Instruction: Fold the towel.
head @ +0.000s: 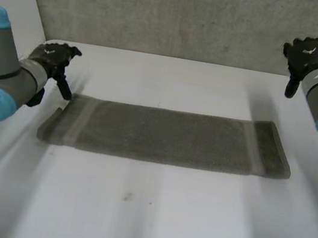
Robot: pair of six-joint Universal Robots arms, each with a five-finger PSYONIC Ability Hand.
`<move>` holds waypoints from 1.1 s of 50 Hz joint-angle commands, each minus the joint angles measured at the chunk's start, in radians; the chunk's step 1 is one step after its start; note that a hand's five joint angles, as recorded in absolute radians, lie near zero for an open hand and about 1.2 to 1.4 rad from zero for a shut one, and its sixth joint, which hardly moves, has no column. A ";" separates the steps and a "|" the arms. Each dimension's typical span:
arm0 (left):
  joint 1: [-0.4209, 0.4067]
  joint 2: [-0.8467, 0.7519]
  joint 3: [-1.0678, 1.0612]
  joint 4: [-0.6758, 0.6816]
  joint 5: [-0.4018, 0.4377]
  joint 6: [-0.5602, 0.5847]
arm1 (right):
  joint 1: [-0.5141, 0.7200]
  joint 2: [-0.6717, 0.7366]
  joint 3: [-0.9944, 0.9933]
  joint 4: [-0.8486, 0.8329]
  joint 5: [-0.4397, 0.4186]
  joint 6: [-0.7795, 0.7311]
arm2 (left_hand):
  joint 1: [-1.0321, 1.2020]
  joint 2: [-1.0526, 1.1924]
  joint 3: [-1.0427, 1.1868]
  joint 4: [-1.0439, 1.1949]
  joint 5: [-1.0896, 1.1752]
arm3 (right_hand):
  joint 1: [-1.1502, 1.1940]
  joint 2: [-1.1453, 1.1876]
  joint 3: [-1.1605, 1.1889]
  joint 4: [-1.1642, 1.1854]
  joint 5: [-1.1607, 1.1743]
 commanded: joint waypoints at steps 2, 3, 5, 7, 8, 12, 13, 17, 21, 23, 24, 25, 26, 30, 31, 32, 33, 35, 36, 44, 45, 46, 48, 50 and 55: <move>0.001 0.197 -0.244 0.040 0.015 -0.007 | -0.039 -0.241 0.375 0.030 -0.025 0.010 | -0.007 0.009 0.008 0.007 -0.028 | -0.056 -0.077 -0.066 -0.083 -0.054; 0.001 0.231 -0.307 0.060 0.016 -0.005 | -0.040 -0.242 0.376 0.030 -0.025 0.010 | -0.007 0.009 0.008 0.007 -0.028 | -0.056 -0.077 -0.066 -0.083 -0.054; 0.001 0.264 -0.370 0.088 0.018 -0.005 | -0.052 -0.285 0.468 0.020 -0.039 0.010 | -0.007 0.009 0.008 0.007 -0.028 | -0.056 -0.077 -0.066 -0.083 -0.054; 0.001 0.291 -0.433 0.120 0.018 -0.005 | -0.072 -0.369 0.645 0.002 -0.092 0.019 | -0.007 0.009 0.008 0.007 -0.028 | 0.045 0.024 0.035 0.018 0.047; 0.001 0.317 -0.490 0.155 0.018 -0.005 | -0.072 -0.369 0.646 0.002 -0.093 0.019 | -0.007 0.009 0.008 0.007 -0.028 | 0.046 0.024 0.035 0.019 0.047; 0.001 0.360 -0.599 0.240 0.018 -0.004 | -0.101 -0.441 0.872 -0.056 -0.171 0.024 | -0.007 0.009 0.008 0.007 -0.028 | 0.081 0.059 0.070 0.054 0.082; 0.001 0.378 -0.649 0.279 0.018 -0.004 | -0.107 -0.446 0.929 -0.082 -0.180 0.022 | -0.007 0.009 0.008 0.007 -0.028 | 0.084 0.062 0.073 0.057 0.085; -0.001 0.406 -0.728 0.362 0.018 -0.001 | -0.118 -0.449 1.030 -0.153 -0.188 0.022 | -0.007 0.009 0.008 0.007 -0.028 | 0.084 0.062 0.073 0.057 0.085; -0.007 0.426 -0.785 0.433 0.018 0.001 | -0.121 -0.432 1.135 -0.268 -0.188 0.012 | -0.007 0.009 0.008 0.007 -0.028 | 0.116 0.094 0.105 0.089 0.117; -0.015 0.426 -0.789 0.441 0.018 0.001 | -0.122 -0.421 1.156 -0.306 -0.189 0.007 | -0.007 0.009 0.008 0.007 -0.028 | 0.119 0.098 0.109 0.092 0.120; -0.019 0.426 -0.791 0.441 0.018 0.001 | -0.122 -0.421 1.156 -0.306 -0.189 0.007 | -0.007 0.009 0.008 0.007 -0.028 | 0.119 0.098 0.109 0.092 0.120; -0.019 0.426 -0.791 0.441 0.018 0.001 | -0.127 -0.403 1.167 -0.341 -0.189 0.003 | -0.007 0.009 0.008 0.007 -0.028 | 0.125 0.103 0.114 0.098 0.126; -0.024 0.424 -0.791 0.441 0.018 0.001 | -0.130 -0.388 1.170 -0.364 -0.189 -0.001 | -0.007 0.009 0.008 0.007 -0.028 | 0.174 0.153 0.164 0.147 0.176; -0.027 0.423 -0.794 0.441 0.018 -0.001 | -0.133 -0.363 1.162 -0.389 -0.191 -0.004 | -0.007 0.009 0.008 0.007 -0.028 | 0.330 0.309 0.320 0.303 0.332; -0.027 0.423 -0.794 0.441 0.018 -0.001 | -0.135 -0.349 1.159 -0.397 -0.192 -0.005 | -0.007 0.009 0.008 0.007 -0.028 | 0.421 0.399 0.410 0.394 0.422; -0.027 0.423 -0.795 0.442 0.018 -0.001 | -0.135 -0.349 1.159 -0.397 -0.192 -0.005 | -0.007 0.009 0.008 0.007 -0.028 | 0.421 0.400 0.411 0.394 0.423; -0.027 0.423 -0.795 0.442 0.018 -0.001 | -0.138 -0.336 1.152 -0.397 -0.192 -0.010 | -0.007 0.009 0.008 0.007 -0.028 | 0.631 0.609 0.620 0.604 0.632; -0.027 0.420 -0.795 0.442 0.018 -0.002 | -0.145 -0.320 1.139 -0.395 -0.191 -0.019 | -0.007 0.009 0.008 0.007 -0.028 | 0.903 0.881 0.892 0.876 0.904; -0.027 0.420 -0.795 0.442 0.018 -0.002 | -0.153 -0.311 1.127 -0.395 -0.179 -0.028 | -0.007 0.009 0.008 0.007 -0.028 | 1.135 1.114 1.125 1.108 1.137; -0.029 0.412 -0.795 0.447 0.018 -0.004 | -0.213 -0.280 1.089 -0.388 -0.171 -0.068 | -0.007 0.009 0.008 0.007 -0.028 | 1.166 1.145 1.156 1.139 1.167; -0.029 0.412 -0.795 0.447 0.018 -0.004 | -0.236 -0.282 1.089 -0.383 -0.172 -0.076 | -0.007 0.009 0.008 0.007 -0.028 | 1.166 1.145 1.156 1.139 1.167; -0.029 0.412 -0.795 0.447 0.018 -0.004 | -0.236 -0.282 1.089 -0.383 -0.172 -0.076 | -0.007 0.009 0.008 0.007 -0.028 | 1.166 1.145 1.156 1.139 1.167; -0.029 0.412 -0.795 0.447 0.018 -0.004 | -0.291 -0.291 1.090 -0.380 -0.175 -0.091 | -0.007 0.009 0.008 0.007 -0.028 | 1.166 1.145 1.156 1.139 1.167; -0.027 0.411 -0.795 0.447 0.018 -0.004 | -0.314 -0.295 1.089 -0.380 -0.184 -0.096 | -0.007 0.009 0.008 0.007 -0.028 | 1.166 1.145 1.156 1.139 1.167; -0.029 0.409 -0.795 0.447 0.018 -0.004 | -0.343 -0.311 1.101 -0.377 -0.215 -0.100 | -0.007 0.009 0.008 0.007 -0.028 | 1.166 1.145 1.156 1.139 1.167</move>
